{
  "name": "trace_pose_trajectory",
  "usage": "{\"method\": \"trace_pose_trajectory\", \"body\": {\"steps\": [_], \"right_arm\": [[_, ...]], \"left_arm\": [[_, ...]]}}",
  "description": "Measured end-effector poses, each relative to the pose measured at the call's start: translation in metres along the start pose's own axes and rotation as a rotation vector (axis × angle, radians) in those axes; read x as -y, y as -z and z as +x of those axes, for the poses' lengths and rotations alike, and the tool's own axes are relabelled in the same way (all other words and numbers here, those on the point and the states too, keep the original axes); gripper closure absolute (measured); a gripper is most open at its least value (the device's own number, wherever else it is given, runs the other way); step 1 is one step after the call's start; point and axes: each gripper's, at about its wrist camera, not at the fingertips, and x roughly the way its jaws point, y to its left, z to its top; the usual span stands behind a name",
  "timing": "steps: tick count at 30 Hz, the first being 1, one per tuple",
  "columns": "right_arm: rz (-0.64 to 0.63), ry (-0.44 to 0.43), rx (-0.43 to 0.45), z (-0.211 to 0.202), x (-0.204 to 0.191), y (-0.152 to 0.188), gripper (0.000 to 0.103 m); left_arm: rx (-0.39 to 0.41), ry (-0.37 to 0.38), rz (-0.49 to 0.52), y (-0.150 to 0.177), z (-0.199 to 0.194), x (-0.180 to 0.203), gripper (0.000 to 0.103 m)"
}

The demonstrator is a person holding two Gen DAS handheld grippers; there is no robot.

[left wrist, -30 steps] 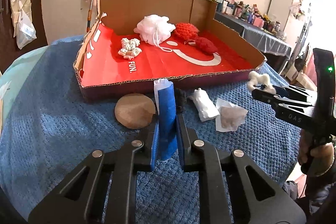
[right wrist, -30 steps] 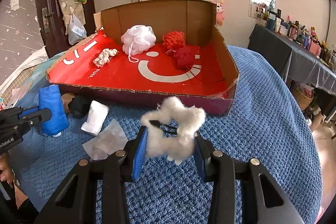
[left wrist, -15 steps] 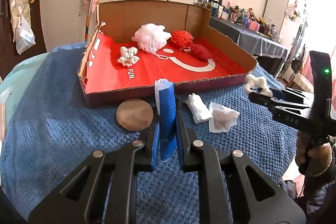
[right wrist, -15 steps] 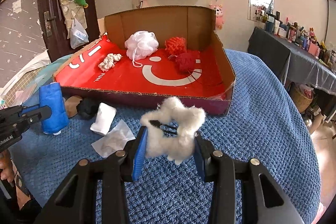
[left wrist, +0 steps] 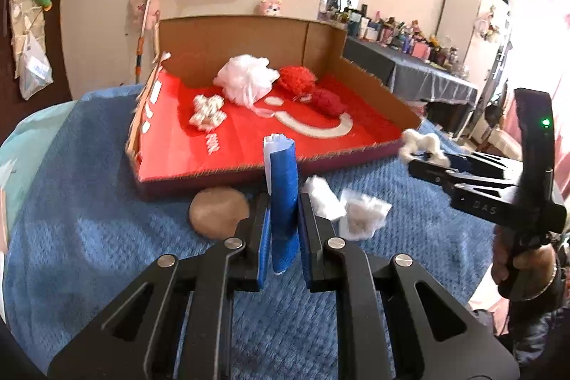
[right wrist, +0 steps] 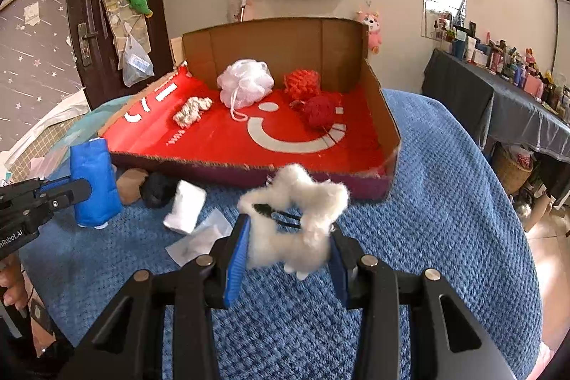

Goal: Organize soft objects
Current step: 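Carry the blue roll and white fluffy star into the box with both tools, then lower both held items onto the box floor and open both tools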

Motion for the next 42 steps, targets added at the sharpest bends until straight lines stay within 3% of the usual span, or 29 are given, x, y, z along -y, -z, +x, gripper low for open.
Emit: {"method": "trace_pose_trajectory", "body": {"steps": [7, 13, 18, 28, 42], "right_arm": [[-0.027, -0.031, 0.028, 0.004, -0.003, -0.04, 0.06], [-0.061, -0.08, -0.007, 0.036, -0.003, -0.083, 0.06], [-0.075, -0.109, -0.078, 0.075, 0.003, -0.108, 0.06], [-0.12, -0.136, -0.204, 0.143, 0.001, -0.129, 0.06], [-0.11, -0.177, -0.303, 0.177, 0.003, -0.135, 0.06]], "left_arm": [[0.021, 0.037, 0.028, -0.043, 0.015, 0.0, 0.09], [-0.042, 0.149, 0.008, -0.086, 0.051, -0.012, 0.09], [-0.114, 0.183, -0.001, -0.111, 0.091, -0.025, 0.09], [-0.235, 0.221, -0.018, -0.131, 0.154, -0.041, 0.092], [-0.295, 0.206, -0.013, -0.142, 0.196, -0.049, 0.092]]}}
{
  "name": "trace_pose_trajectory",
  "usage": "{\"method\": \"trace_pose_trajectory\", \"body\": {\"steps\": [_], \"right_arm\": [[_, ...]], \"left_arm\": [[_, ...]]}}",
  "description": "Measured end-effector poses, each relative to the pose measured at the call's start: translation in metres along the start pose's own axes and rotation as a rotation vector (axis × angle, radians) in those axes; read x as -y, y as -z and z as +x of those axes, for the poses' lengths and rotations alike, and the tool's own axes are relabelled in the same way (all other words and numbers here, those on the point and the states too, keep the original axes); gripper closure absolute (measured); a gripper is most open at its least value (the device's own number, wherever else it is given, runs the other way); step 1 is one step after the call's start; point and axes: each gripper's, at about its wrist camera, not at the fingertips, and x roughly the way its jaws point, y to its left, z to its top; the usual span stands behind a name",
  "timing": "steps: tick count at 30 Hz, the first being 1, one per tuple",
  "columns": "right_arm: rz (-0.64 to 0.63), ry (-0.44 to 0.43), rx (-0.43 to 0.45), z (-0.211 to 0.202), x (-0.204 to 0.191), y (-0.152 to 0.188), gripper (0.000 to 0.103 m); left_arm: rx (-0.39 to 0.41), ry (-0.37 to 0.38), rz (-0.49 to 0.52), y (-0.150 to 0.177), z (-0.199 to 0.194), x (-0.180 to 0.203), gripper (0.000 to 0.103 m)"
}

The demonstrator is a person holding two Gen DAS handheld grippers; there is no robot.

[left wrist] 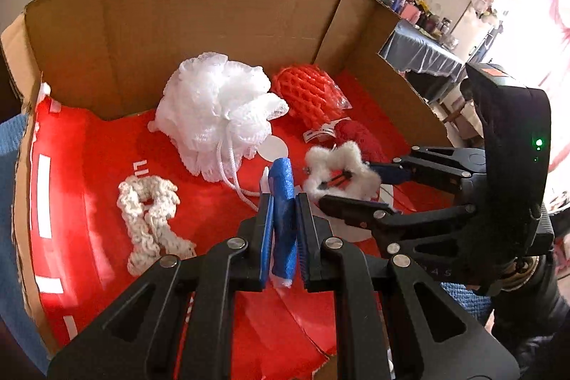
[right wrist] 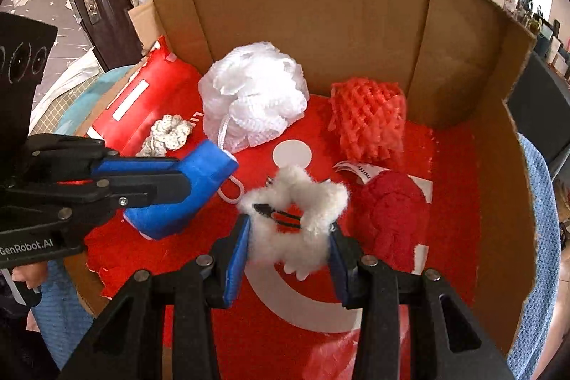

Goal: Organize soft objects
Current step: 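Lower both held items onto the box floor and open both tools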

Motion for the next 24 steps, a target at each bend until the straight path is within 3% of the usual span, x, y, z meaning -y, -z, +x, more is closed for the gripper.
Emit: {"method": "trace_pose_trajectory", "body": {"steps": [24], "right_arm": [[-0.018, 0.006, -0.062, 0.01, -0.005, -0.003, 0.059]], "left_arm": [[-0.025, -0.038, 0.027, 0.001, 0.015, -0.006, 0.092]]}}
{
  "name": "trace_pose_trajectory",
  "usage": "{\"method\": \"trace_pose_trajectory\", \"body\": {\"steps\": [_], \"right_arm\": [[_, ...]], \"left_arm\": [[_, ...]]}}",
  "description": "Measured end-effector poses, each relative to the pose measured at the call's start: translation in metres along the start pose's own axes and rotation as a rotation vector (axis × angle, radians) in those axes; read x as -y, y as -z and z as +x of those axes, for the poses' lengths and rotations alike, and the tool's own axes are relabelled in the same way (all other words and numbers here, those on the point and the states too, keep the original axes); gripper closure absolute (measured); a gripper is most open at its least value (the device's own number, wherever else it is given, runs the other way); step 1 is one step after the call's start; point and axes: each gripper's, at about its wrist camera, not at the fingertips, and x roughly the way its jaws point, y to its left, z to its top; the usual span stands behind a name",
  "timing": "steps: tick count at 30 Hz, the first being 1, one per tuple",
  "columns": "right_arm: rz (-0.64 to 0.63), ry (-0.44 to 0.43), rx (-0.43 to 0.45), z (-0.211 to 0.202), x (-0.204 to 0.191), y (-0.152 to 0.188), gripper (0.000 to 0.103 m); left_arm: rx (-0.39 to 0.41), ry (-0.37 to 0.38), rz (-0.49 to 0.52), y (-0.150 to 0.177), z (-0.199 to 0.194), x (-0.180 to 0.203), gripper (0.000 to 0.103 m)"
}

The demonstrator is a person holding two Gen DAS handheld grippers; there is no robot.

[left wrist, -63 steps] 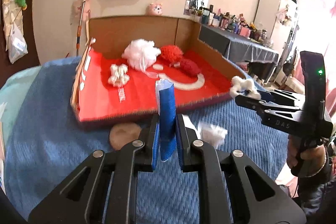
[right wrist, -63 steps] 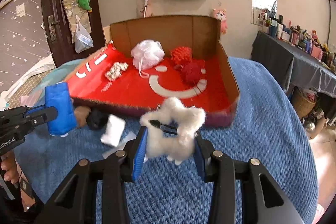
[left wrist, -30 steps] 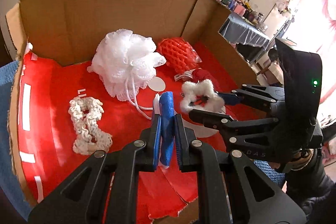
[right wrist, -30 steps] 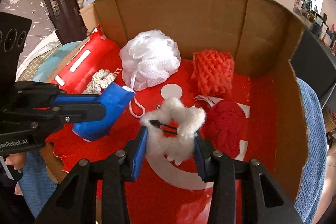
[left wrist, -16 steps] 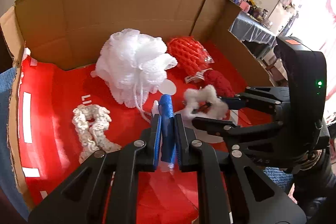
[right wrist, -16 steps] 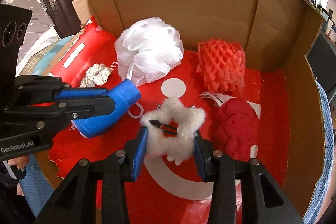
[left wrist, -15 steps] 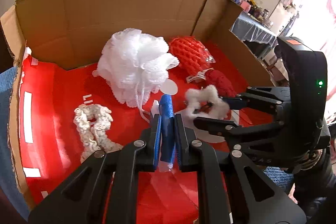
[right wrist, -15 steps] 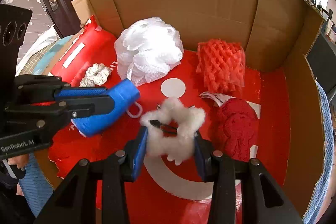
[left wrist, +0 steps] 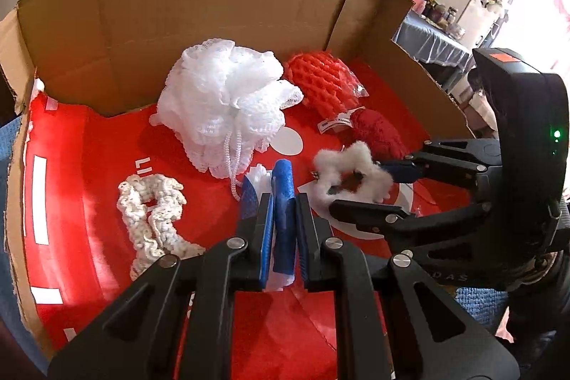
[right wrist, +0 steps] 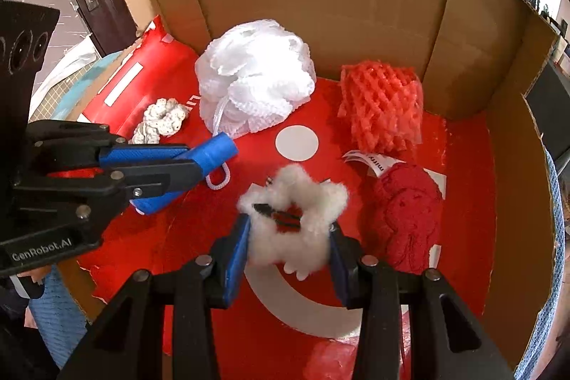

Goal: Organize soft objects
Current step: 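Lower both held items onto the box floor and open both tools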

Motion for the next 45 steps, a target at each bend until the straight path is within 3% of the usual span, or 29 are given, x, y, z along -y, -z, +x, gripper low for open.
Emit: {"method": "trace_pose_trajectory", "body": {"steps": [45], "right_arm": [[-0.028, -0.008, -0.015, -0.0021, -0.0018, -0.0007, 0.05]], "left_arm": [[-0.022, -0.005, 0.024, 0.0014, 0.0067, 0.0062, 0.086]]}}
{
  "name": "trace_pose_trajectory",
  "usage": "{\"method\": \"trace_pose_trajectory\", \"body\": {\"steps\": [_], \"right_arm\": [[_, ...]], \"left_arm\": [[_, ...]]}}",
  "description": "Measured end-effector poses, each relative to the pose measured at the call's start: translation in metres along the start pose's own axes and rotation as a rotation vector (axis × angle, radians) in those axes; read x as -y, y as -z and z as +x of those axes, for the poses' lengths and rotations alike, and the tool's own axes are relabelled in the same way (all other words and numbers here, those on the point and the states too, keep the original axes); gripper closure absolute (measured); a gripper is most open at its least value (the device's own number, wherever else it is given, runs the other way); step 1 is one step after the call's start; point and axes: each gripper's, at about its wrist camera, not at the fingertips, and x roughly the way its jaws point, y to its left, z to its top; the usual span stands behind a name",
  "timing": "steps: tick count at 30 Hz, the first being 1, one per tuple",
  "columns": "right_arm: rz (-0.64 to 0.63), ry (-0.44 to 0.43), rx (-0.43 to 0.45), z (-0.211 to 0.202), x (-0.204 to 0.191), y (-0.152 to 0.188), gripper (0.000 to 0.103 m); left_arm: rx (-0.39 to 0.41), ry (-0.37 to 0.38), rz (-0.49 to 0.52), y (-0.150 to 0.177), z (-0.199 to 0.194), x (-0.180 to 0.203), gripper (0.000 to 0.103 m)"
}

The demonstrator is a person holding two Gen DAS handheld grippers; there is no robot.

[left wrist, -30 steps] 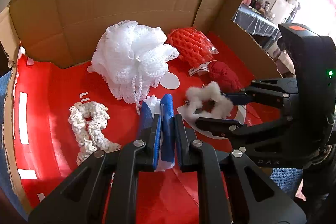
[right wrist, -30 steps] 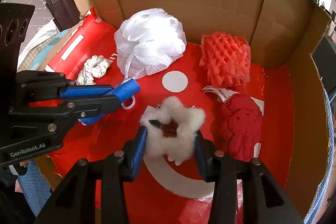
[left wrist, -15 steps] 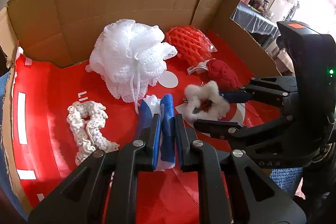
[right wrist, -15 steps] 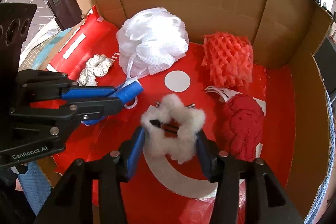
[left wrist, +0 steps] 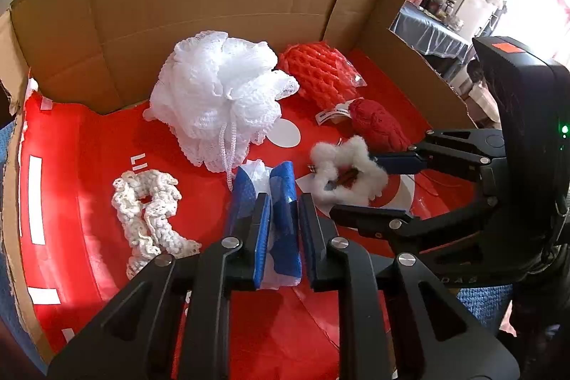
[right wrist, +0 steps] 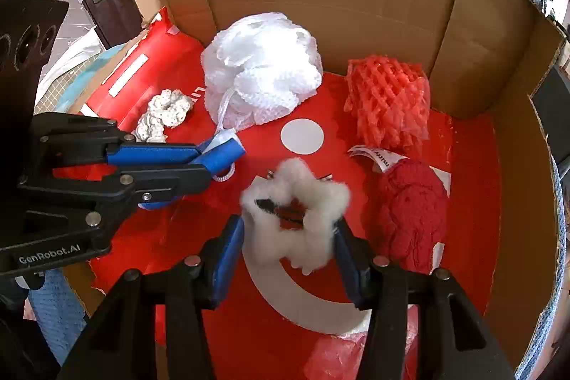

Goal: Organize soft objects
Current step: 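Lower both held items onto the box floor and open both tools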

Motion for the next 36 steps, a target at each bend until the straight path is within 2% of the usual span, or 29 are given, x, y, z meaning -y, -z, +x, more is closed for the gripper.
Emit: {"method": "trace_pose_trajectory", "body": {"steps": [3, 5, 14, 16, 17, 18, 20, 26, 28, 33, 36], "right_arm": [[-0.005, 0.002, 0.001, 0.0, -0.001, 0.002, 0.048], [-0.008, 0.004, 0.002, 0.0, -0.002, 0.003, 0.043], [-0.012, 0.011, 0.015, -0.005, -0.002, 0.007, 0.042], [-0.01, 0.011, 0.022, -0.008, -0.002, 0.009, 0.042], [-0.009, 0.011, 0.024, -0.009, -0.002, 0.01, 0.042], [-0.008, 0.012, 0.028, -0.012, -0.001, 0.011, 0.042], [-0.008, 0.015, 0.034, -0.016, 0.0, 0.014, 0.042], [0.009, 0.021, 0.063, -0.035, 0.002, 0.024, 0.039], [0.015, 0.025, 0.081, -0.044, 0.002, 0.029, 0.034], [0.036, 0.029, 0.137, -0.07, 0.003, 0.045, 0.027], [0.048, 0.041, 0.182, -0.087, -0.003, 0.055, 0.022]], "left_arm": [[0.001, -0.002, 0.003, 0.0, -0.001, 0.001, 0.085], [0.001, -0.002, 0.003, 0.001, -0.002, 0.001, 0.085], [0.004, 0.001, 0.001, 0.002, -0.008, 0.0, 0.084], [0.008, 0.002, 0.003, 0.002, -0.009, 0.001, 0.077], [0.012, 0.004, 0.003, 0.002, -0.011, 0.002, 0.07], [0.018, 0.006, 0.004, 0.003, -0.013, 0.003, 0.056], [0.031, 0.002, 0.009, 0.004, -0.018, 0.006, 0.045], [0.079, 0.004, 0.018, 0.011, -0.041, 0.016, 0.045], [0.094, 0.0, 0.019, 0.013, -0.05, 0.019, 0.041], [0.155, -0.008, 0.015, 0.026, -0.078, 0.03, 0.029], [0.204, -0.018, 0.013, 0.037, -0.098, 0.039, 0.027]]}}
